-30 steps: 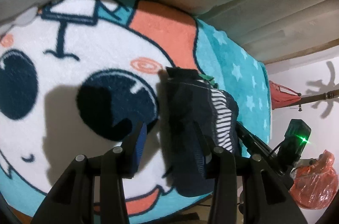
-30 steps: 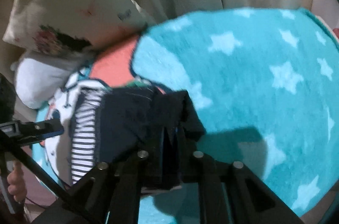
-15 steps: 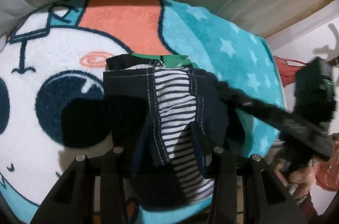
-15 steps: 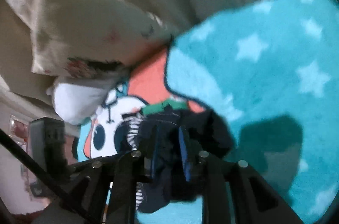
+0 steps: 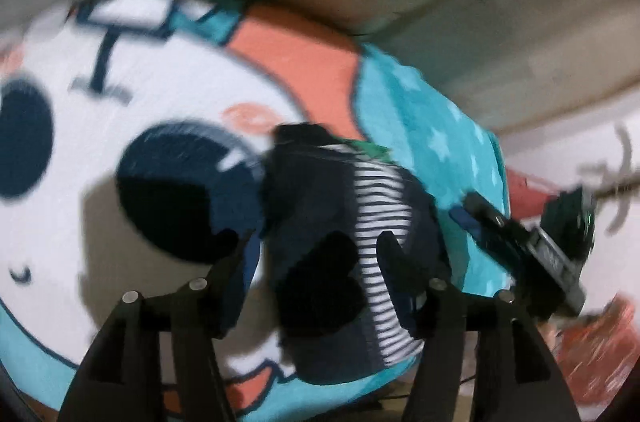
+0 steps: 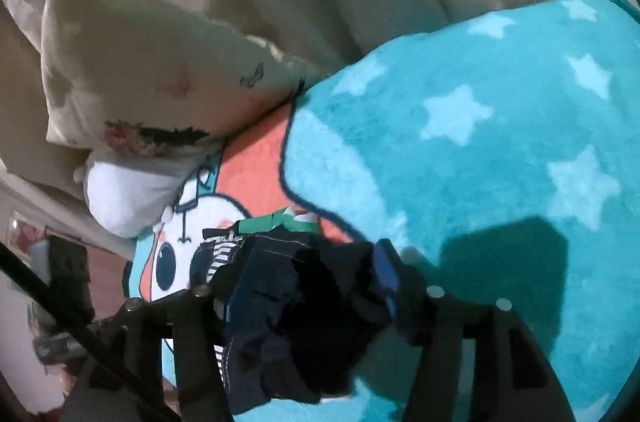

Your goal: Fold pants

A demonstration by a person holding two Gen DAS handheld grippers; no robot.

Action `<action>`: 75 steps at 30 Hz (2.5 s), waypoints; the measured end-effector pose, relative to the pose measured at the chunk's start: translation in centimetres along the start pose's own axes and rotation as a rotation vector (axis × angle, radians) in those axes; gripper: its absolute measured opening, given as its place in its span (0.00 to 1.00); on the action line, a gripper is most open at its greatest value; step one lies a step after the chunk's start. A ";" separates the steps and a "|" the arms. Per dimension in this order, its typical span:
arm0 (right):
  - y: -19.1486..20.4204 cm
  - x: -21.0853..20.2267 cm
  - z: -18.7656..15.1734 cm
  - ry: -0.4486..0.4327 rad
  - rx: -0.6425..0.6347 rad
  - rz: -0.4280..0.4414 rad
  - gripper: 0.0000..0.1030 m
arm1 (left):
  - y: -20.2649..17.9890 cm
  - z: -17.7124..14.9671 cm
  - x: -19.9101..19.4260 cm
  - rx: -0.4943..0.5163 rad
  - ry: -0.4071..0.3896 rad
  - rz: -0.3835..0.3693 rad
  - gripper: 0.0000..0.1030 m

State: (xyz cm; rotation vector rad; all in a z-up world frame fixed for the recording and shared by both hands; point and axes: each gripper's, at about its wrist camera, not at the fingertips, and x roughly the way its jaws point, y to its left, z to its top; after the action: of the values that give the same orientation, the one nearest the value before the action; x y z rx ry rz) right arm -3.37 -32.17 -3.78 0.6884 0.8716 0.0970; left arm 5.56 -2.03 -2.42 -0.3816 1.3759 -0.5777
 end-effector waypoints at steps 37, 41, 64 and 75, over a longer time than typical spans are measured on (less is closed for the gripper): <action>3.0 4.4 -1.2 0.121 -0.021 0.083 0.24 | -1.5 0.4 2.3 0.055 0.030 -0.115 0.32; 4.7 4.1 -1.4 0.108 -0.051 0.072 0.22 | -1.2 0.2 1.5 0.067 0.027 -0.104 0.32; 5.2 5.9 -0.8 0.142 -0.114 0.001 0.56 | 1.2 0.0 1.6 0.094 0.033 -0.020 0.57; 0.4 2.7 -1.1 0.146 0.082 0.114 0.69 | 1.6 0.2 1.9 0.076 0.021 -0.051 0.38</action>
State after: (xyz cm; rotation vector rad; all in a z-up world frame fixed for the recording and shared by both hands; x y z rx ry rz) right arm -2.36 -30.35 -5.86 0.8152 0.9798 0.2169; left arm 6.20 -1.89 -4.84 -0.3509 1.3635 -0.6761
